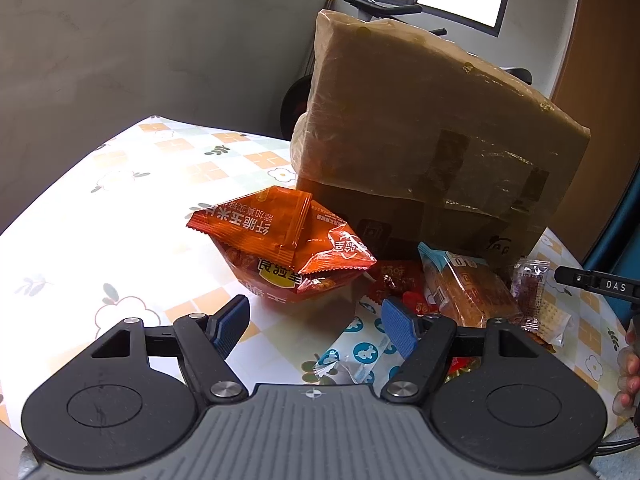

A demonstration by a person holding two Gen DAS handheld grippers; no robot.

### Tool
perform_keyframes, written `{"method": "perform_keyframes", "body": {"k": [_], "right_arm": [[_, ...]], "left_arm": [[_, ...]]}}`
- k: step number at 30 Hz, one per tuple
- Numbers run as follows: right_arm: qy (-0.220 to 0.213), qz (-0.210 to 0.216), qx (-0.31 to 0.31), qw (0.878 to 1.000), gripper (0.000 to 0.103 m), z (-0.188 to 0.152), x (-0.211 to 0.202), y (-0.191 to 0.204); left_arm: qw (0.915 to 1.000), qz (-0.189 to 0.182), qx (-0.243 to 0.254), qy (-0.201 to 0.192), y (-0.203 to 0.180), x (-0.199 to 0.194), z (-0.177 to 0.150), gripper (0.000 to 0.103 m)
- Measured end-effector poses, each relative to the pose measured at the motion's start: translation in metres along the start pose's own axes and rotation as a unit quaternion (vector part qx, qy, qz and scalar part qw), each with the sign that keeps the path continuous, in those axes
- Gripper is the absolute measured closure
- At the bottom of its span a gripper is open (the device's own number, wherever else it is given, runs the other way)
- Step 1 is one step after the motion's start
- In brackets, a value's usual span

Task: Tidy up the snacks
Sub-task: 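Grasp the white-and-blue packet with the left tool while the right tool grasps the cracker pack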

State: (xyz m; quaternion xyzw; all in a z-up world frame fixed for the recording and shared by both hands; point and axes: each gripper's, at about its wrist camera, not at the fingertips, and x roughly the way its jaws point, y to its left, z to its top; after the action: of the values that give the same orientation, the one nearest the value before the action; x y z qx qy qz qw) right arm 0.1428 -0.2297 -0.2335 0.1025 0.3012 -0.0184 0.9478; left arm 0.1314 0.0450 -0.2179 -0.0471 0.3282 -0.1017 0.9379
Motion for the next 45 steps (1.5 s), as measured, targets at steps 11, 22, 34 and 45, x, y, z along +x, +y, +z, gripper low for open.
{"method": "perform_keyframes", "body": {"k": [11, 22, 34, 45], "right_arm": [[0.066, 0.048, -0.087, 0.993, 0.056, -0.017, 0.03, 0.042], [0.076, 0.057, -0.065, 0.993, 0.059, -0.026, 0.037, 0.041], [0.004, 0.006, -0.03, 1.0, 0.06, -0.02, 0.006, 0.021], [0.023, -0.001, 0.003, 1.0, 0.06, -0.023, 0.011, 0.003]], "left_arm": [[0.9999, -0.003, 0.006, 0.009, -0.003, 0.004, -0.002, 0.029], [0.9996, -0.008, 0.017, 0.023, -0.01, 0.011, -0.008, 0.03], [0.9953, -0.047, 0.067, 0.052, -0.027, 0.033, -0.011, 0.03], [0.9897, -0.057, 0.105, 0.079, -0.044, 0.06, -0.021, 0.03]]}}
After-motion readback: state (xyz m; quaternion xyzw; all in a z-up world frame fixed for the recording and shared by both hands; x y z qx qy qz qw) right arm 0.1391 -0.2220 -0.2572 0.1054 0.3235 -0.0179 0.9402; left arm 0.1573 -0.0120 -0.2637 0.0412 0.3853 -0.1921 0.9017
